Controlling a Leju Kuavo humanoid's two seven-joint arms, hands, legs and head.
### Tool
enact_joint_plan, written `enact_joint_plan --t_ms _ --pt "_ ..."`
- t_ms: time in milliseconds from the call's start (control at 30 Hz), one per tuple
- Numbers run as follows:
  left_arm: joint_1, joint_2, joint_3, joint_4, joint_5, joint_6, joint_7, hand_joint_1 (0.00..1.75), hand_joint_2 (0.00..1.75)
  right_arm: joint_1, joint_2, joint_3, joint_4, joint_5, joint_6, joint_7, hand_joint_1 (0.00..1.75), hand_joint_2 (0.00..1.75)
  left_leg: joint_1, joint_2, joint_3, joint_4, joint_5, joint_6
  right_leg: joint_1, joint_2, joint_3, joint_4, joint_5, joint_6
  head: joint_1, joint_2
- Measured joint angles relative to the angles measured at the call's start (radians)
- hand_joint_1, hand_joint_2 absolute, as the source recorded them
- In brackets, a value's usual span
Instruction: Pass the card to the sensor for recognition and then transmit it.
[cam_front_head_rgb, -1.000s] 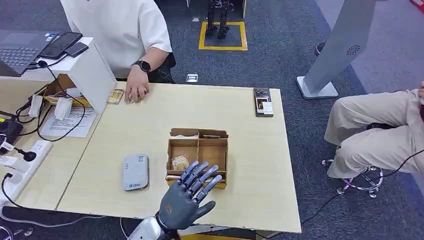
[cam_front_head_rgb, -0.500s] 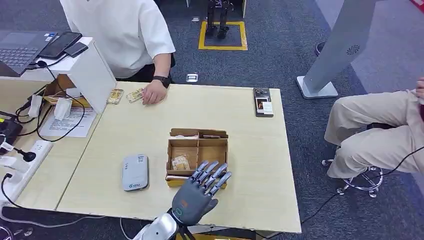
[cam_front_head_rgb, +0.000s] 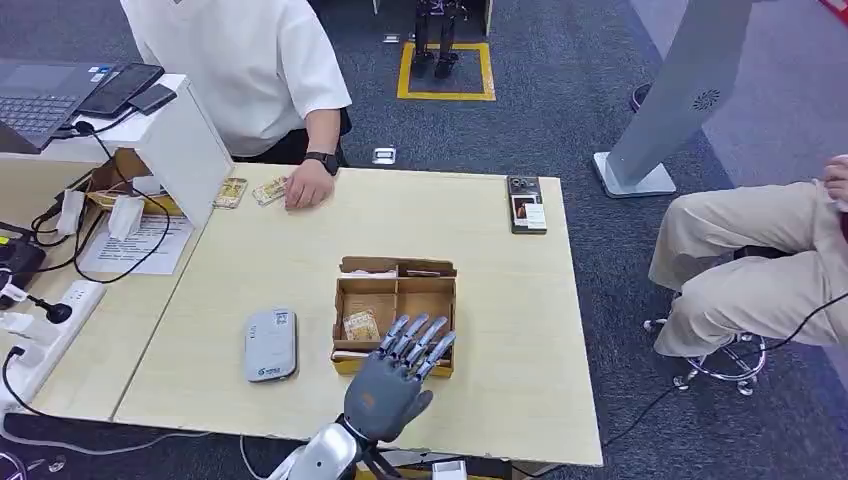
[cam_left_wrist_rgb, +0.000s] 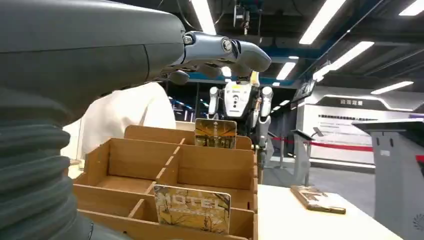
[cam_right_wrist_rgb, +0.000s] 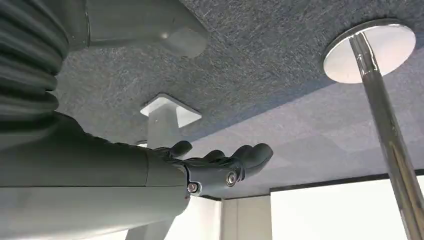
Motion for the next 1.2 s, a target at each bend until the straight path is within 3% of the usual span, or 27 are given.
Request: enact_joint_plan --t_ms 200,367,1000,1067,1200 --pt "-0.009 0.002 -0.013 0.003 -0.004 0.0 0.092 0.0 1.75 0.0 0.0 0.0 0.0 0.003 0.0 0.011 0.0 1.75 0.0 0.0 0.0 0.0 0.0 0.0 0.0 0.0 0.0 0.0 0.0 0.0 0.0 0.0" --pt "-0.015 0.005 -0.03 0.004 -0.004 0.0 0.117 0.0 1.75 0.0 0.0 0.0 0.0 0.003 0.0 0.011 0.0 1.75 0.0 0.0 0.0 0.0 0.0 0.0 0.0 0.0 0.0 0.0 0.0 0.0 0.0 0.0" --pt "-0.028 0.005 -0.046 0.053 -0.004 0.0 0.127 0.0 1.75 0.0 0.0 0.0 -0.001 0.003 0.0 0.011 0.0 1.75 0.0 0.0 0.0 0.0 0.0 0.0 0.0 0.0 0.0 0.0 0.0 0.0 0.0 0.0" --pt "-0.03 0.005 -0.048 0.067 -0.004 0.0 0.127 0.17 1.75 0.0 0.0 0.0 -0.001 0.003 0.0 0.011 0.0 1.75 0.0 0.0 0.0 0.0 0.0 0.0 0.0 0.0 0.0 0.0 0.0 0.0 0.0 0.0" --pt "-0.036 0.003 -0.052 0.094 -0.003 0.0 0.126 0.17 1.75 0.0 0.0 0.0 -0.001 0.003 0.0 0.011 0.0 1.75 0.0 0.0 0.0 0.0 0.0 0.0 0.0 0.0 0.0 0.0 0.0 0.0 0.0 0.0"
